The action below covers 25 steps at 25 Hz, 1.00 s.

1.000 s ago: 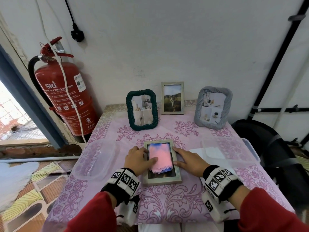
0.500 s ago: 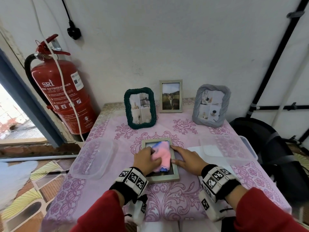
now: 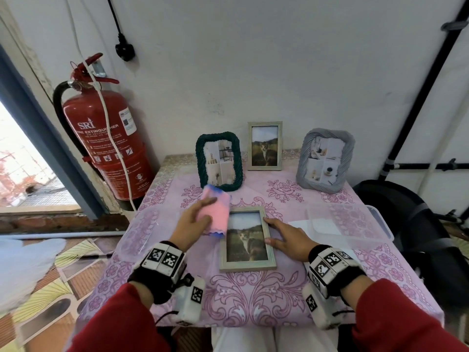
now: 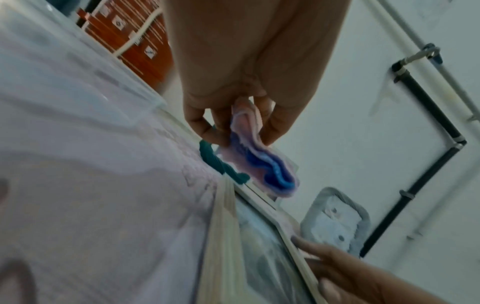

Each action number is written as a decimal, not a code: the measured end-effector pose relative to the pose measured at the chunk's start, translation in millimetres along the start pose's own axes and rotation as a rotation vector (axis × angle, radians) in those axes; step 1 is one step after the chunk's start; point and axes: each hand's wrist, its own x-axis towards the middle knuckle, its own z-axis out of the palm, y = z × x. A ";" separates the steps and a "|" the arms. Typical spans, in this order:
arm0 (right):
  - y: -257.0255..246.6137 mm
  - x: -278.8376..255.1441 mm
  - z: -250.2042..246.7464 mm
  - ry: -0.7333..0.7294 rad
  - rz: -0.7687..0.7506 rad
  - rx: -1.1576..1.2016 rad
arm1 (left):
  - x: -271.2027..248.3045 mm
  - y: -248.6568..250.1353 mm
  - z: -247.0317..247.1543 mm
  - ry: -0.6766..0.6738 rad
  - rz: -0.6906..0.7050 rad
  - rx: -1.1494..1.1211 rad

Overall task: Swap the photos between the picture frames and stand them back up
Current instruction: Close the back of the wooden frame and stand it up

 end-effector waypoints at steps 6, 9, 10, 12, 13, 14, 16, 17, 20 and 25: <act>3.3 2.2 1.8 -0.001 -0.001 -0.005 | -14.6 5.9 -81.5 0.327 0.046 0.114; 4.4 3.4 2.9 0.001 -0.002 0.002 | -20.1 -0.2 -111.8 0.328 -0.026 0.276; 4.7 3.7 3.2 0.001 -0.004 0.006 | -21.6 -3.2 -116.8 0.272 -0.050 0.331; 5.3 4.0 3.8 -0.002 -0.005 0.007 | -23.9 -11.2 -119.4 0.141 -0.105 0.386; 5.5 4.0 3.9 -0.003 -0.003 0.004 | -24.1 -15.7 -118.4 0.088 -0.127 0.396; 5.4 3.8 4.1 -0.004 0.000 -0.003 | -24.1 -20.2 -116.8 0.045 -0.145 0.398; 5.3 4.1 4.4 -0.004 0.006 -0.020 | -22.2 -28.5 -114.0 0.008 -0.183 0.354; 5.6 4.2 5.0 -0.005 0.007 -0.026 | -20.7 -32.2 -113.2 0.018 -0.211 0.308; 6.0 4.7 5.0 -0.009 0.006 -0.035 | -15.8 -40.7 -114.2 0.063 -0.260 0.234; 5.2 4.4 4.8 -0.014 0.003 -0.048 | -16.3 -47.4 -111.5 0.099 -0.141 0.688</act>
